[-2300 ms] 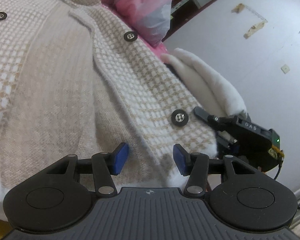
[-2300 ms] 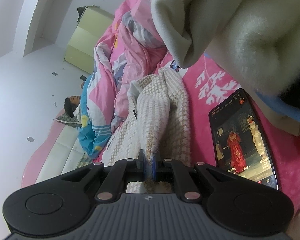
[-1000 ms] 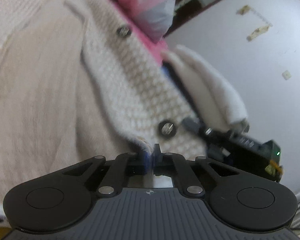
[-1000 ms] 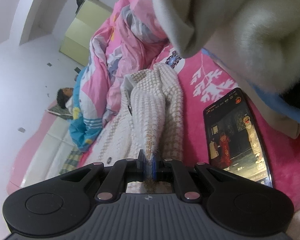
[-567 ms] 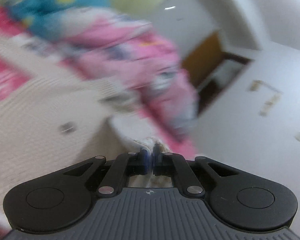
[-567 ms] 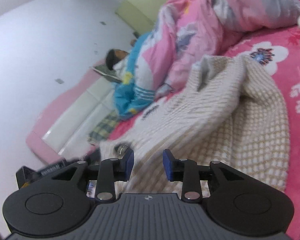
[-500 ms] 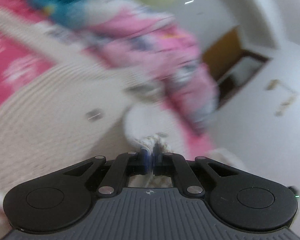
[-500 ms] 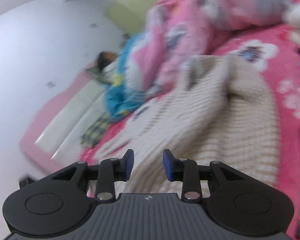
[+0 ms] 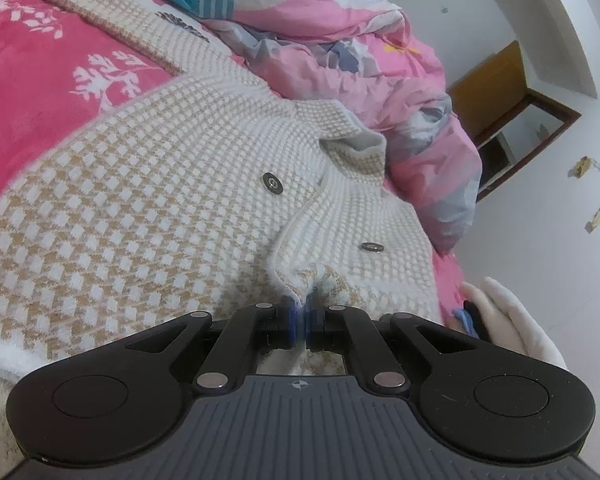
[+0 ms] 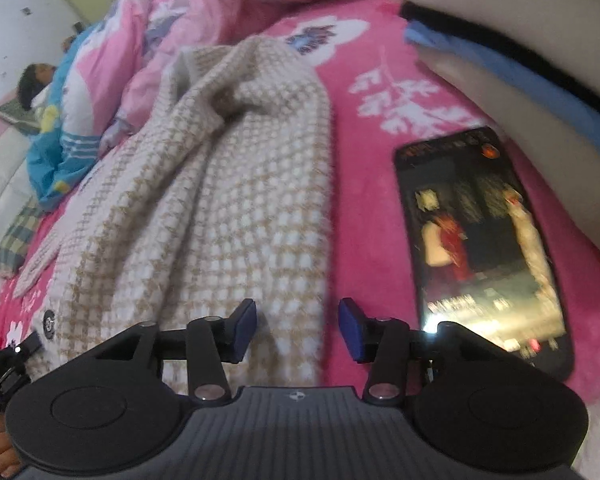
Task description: Fold clothes
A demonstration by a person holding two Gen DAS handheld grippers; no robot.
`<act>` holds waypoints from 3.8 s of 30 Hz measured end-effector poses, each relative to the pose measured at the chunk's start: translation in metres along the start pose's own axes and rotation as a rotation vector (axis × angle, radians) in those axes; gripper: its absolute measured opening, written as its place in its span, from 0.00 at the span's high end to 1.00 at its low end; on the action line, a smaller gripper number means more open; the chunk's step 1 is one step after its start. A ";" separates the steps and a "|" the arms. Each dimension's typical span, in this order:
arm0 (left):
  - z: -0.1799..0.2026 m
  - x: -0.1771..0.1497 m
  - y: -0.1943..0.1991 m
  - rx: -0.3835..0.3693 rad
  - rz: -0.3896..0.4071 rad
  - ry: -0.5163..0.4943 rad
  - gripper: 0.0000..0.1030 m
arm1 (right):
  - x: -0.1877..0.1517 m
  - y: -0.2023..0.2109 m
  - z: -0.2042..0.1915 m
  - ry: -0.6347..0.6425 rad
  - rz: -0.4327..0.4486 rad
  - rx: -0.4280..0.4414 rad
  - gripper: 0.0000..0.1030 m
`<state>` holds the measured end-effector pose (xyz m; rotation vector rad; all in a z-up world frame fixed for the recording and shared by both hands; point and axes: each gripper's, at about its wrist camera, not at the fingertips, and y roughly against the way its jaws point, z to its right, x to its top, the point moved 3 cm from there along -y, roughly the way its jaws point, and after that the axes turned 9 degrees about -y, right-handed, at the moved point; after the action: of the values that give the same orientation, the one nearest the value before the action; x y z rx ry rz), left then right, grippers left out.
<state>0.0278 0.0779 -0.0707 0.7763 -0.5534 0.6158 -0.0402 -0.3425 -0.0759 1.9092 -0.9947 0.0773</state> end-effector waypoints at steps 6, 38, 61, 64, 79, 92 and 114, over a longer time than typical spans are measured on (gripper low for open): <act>0.004 -0.001 -0.001 0.025 -0.007 -0.028 0.98 | 0.037 0.029 -0.021 0.024 0.058 0.155 0.87; 0.025 0.013 -0.010 0.037 -0.074 -0.012 0.98 | -0.004 0.051 -0.054 0.292 -0.025 0.230 0.69; 0.126 0.045 0.016 -0.338 0.045 0.031 0.98 | -0.139 -0.002 -0.132 0.820 0.357 -0.002 0.79; 0.126 0.040 0.015 -0.326 0.033 0.012 0.98 | -0.120 0.026 -0.109 0.702 0.443 -0.016 0.93; 0.108 -0.042 -0.033 -0.116 -0.256 -0.299 0.98 | -0.112 0.051 -0.007 0.400 0.371 -0.176 0.94; 0.106 -0.016 0.001 -0.156 -0.091 -0.299 0.98 | -0.123 0.072 -0.045 0.619 0.391 -0.196 0.94; 0.028 -0.036 0.000 0.085 -0.245 -0.233 0.86 | -0.143 0.034 -0.068 0.740 0.162 -0.168 0.76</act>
<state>-0.0037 0.0459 -0.0778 0.9867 -0.6365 0.3252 -0.1349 -0.2114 -0.0767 1.4559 -0.6135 0.7161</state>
